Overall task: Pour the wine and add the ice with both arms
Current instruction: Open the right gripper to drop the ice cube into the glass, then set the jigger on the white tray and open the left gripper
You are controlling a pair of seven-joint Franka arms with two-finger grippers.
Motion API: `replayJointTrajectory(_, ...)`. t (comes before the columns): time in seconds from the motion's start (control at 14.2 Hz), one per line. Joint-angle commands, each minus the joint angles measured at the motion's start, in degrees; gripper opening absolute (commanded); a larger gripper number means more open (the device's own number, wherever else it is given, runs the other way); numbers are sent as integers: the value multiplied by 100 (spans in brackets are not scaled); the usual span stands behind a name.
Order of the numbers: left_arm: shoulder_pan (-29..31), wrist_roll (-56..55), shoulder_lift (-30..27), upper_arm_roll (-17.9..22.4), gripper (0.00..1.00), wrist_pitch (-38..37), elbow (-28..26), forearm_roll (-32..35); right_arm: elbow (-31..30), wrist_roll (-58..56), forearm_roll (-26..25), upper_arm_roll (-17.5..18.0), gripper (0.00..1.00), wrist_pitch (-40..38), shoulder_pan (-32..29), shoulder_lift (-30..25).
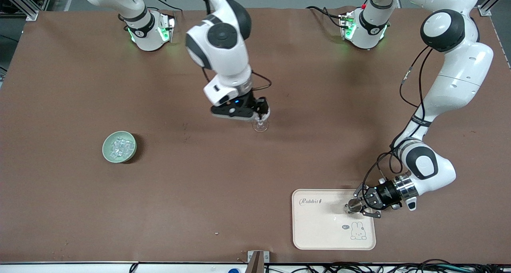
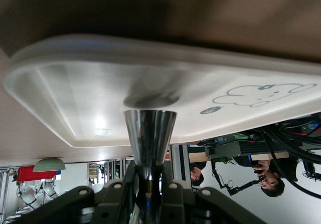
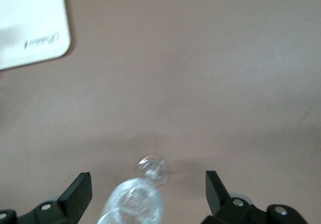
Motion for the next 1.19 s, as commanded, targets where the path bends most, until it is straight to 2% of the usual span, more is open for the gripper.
replayJointTrajectory(0.0,61,72,49,0,38,-67,70,-169,-219,-569,-66,89,100,-480,-516,-531)
replayJointTrajectory(0.07,96,72,40,9,51,-76,35,-169,-280,-763,-66,89,100,-507,-692,-645)
replayJointTrajectory(0.14,132,81,31,18,84,-93,9,-143,-394,-965,-66,89,100,-507,-851,-759)
replayJointTrajectory(0.21,141,81,14,27,100,-93,9,-125,-517,-1149,-66,89,100,-516,-1000,-891)
replayJointTrajectory(0.35,167,81,-65,97,100,-111,9,-82,-833,-1614,-66,89,100,-516,-1395,-1207)
replayJointTrajectory(0.42,167,81,-170,254,100,-111,9,14,-991,-1983,-74,89,100,-516,-1615,-1365)
replayJointTrajectory(0.63,237,28,-513,396,100,-400,0,1084,-1484,-3064,-74,89,100,-516,-2362,-1840)
replayJointTrajectory(0.84,351,28,-1057,501,100,-979,0,2743,-1651,-4127,-74,98,100,-542,-3118,-2026)
replayJointTrajectory(0.98,343,28,-1583,502,100,-1523,0,4008,-1705,-4420,-162,107,100,-700,-3513,-2113)
replayJointTrajectory(1.12,343,45,-2163,475,100,-2269,0,4846,-1687,-4727,-259,107,100,-989,-3769,-2350)
